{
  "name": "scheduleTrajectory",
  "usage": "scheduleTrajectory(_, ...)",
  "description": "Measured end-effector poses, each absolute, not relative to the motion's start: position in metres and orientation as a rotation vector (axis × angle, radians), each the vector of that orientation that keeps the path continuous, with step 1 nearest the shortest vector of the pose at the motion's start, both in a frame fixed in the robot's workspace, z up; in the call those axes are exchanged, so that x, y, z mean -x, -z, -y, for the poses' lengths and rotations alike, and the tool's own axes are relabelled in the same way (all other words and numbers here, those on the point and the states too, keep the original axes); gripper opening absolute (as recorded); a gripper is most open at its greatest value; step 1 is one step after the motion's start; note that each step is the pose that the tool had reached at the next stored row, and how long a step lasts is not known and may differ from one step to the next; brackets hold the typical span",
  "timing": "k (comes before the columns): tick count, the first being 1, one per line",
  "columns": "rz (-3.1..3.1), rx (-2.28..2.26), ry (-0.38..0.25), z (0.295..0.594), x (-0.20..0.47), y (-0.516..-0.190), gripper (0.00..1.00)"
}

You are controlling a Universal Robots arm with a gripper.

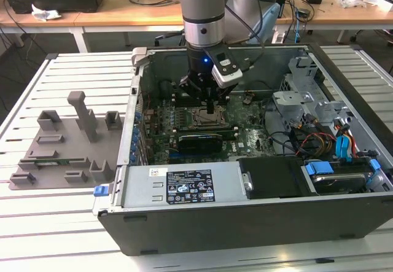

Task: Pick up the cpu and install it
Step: 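Install the second cpu locking lever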

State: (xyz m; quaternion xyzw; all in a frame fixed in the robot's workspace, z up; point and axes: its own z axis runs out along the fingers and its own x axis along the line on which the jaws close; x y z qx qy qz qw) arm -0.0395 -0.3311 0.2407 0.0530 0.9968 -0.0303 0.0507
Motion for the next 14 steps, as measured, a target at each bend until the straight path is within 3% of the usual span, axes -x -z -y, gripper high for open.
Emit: scheduleTrajectory(14,-3.037,-0.005,0.084,0.347,0.039,-0.236,0.11)
